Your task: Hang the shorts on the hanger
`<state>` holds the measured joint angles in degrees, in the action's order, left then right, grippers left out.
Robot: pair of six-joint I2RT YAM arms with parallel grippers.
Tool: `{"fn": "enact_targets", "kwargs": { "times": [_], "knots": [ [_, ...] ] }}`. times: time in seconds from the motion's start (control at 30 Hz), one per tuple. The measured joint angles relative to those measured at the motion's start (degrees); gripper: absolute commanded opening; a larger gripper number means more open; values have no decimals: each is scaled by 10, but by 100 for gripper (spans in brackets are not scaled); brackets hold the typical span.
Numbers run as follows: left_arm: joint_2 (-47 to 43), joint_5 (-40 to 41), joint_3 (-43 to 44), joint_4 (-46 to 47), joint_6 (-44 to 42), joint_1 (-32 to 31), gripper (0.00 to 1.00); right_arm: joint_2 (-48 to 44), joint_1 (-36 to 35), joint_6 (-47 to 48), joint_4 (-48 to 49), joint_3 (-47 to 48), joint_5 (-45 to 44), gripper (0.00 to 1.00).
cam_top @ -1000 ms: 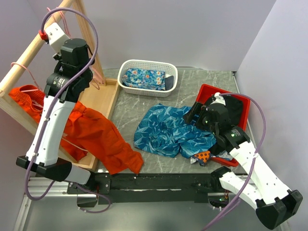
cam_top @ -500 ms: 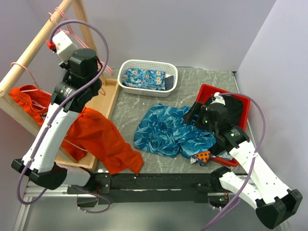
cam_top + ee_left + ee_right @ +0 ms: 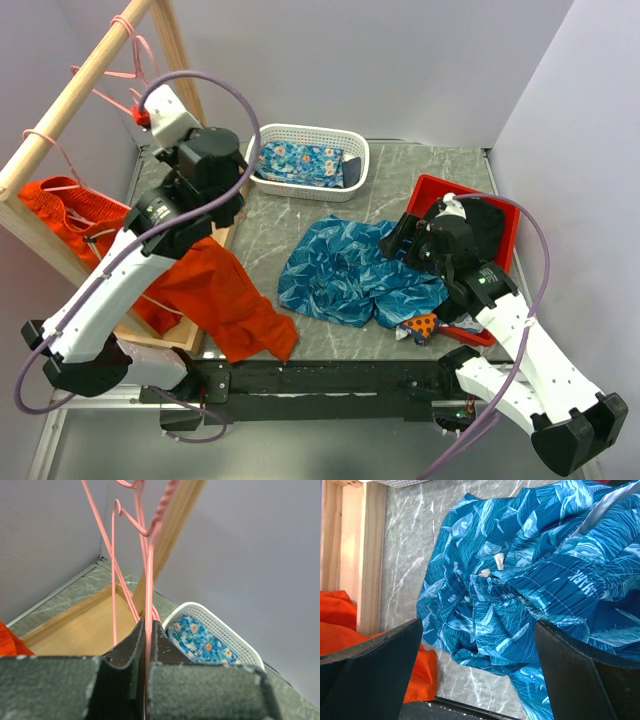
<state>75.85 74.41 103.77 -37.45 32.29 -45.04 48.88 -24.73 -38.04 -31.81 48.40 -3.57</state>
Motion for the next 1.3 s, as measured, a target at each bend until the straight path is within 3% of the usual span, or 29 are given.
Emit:
{"fn": "enact_targets", "kwargs": {
  "times": [0.17, 0.33, 0.4, 0.93, 1.0, 1.1, 1.13, 1.2, 1.3],
  "knots": [
    [10, 61, -7, 54, -50, -75, 1, -1, 0, 0, 1, -1, 0, 100],
    [13, 96, -119, 389, -329, -147, 1, -5, 0, 0, 1, -1, 2, 100],
    [37, 102, -121, 469, -410, -163, 1, -8, 0, 0, 1, -1, 2, 100],
    [169, 116, 25, 733, -737, -268, 1, -26, 0, 2, 1, -2, 2, 100],
    [178, 117, 40, 713, -734, -291, 1, -28, 0, 2, 1, -2, 1, 100],
    [191, 73, 112, 487, -577, -318, 1, -33, 0, 3, 0, -2, 0, 100],
    [202, -16, 170, 364, -493, -313, 1, -33, 0, 4, 0, -1, -2, 100],
    [192, -169, 205, 253, -367, -279, 1, -33, 0, 5, -2, 0, -5, 100],
    [93, -367, 87, 185, -249, -183, 1, -34, 0, 6, -10, 4, -20, 100]
  ]
}}
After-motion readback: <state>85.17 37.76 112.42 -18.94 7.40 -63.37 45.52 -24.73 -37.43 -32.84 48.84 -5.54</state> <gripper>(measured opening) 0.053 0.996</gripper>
